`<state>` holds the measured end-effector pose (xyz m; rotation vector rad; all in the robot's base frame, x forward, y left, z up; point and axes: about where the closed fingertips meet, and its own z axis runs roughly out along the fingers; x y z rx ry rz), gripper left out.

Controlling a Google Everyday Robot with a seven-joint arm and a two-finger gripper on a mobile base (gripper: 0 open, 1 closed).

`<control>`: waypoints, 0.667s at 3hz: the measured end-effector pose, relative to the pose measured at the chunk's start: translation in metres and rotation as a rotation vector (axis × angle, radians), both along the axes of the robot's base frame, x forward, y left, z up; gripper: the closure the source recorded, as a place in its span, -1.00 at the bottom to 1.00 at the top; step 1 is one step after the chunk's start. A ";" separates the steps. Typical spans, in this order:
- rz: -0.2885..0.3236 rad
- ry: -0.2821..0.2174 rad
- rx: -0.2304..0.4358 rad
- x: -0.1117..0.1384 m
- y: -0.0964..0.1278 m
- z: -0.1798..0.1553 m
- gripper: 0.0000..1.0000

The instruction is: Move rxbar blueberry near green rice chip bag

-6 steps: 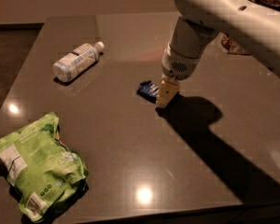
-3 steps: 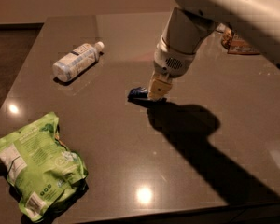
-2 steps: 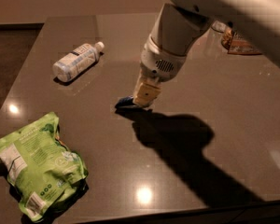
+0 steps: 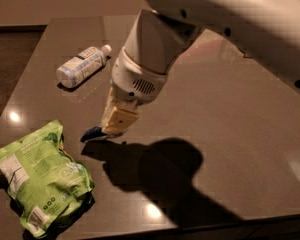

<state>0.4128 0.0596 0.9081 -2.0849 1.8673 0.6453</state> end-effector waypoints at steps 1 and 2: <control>0.065 0.006 0.040 -0.021 0.023 0.004 0.56; 0.062 0.001 0.038 -0.021 0.023 0.005 0.10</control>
Offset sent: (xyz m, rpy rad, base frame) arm -0.0180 0.0204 0.0037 0.0354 0.0055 0.0566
